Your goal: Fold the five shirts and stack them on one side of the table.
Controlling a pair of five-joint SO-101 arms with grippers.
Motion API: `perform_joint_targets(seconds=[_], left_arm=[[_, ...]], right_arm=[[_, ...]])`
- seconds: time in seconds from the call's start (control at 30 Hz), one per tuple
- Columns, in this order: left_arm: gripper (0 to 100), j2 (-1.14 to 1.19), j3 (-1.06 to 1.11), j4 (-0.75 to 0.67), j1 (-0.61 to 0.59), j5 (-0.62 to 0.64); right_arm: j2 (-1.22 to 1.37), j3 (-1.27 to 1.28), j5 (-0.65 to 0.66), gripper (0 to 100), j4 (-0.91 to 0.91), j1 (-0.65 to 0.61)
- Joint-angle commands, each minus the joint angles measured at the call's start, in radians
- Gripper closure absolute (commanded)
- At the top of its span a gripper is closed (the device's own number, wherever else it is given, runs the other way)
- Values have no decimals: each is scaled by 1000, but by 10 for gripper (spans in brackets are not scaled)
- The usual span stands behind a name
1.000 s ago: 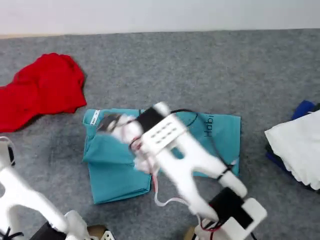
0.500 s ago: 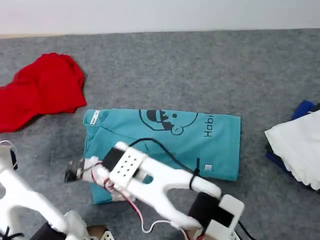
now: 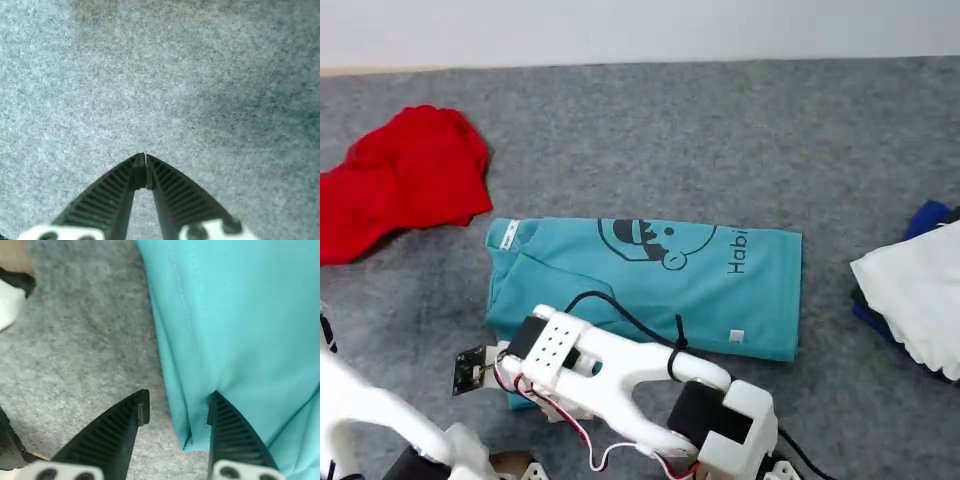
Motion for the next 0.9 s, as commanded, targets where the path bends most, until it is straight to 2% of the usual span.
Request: perform_joint_targets(seconds=[0.0, 0.3, 0.53, 0.87], left_arm=[[993, -40, -7, -9, -8, 5], [993, -40, -5, -9, -8, 5], [993, -40, -5, -9, -8, 5], [993, -40, -5, -9, -8, 5]], right_arm=[[24, -15, 44, 799, 4, 2], [133, -180, 63, 804, 108, 73], [294, -367, 64, 953, 223, 91], [349, -445, 61, 991, 254, 94]])
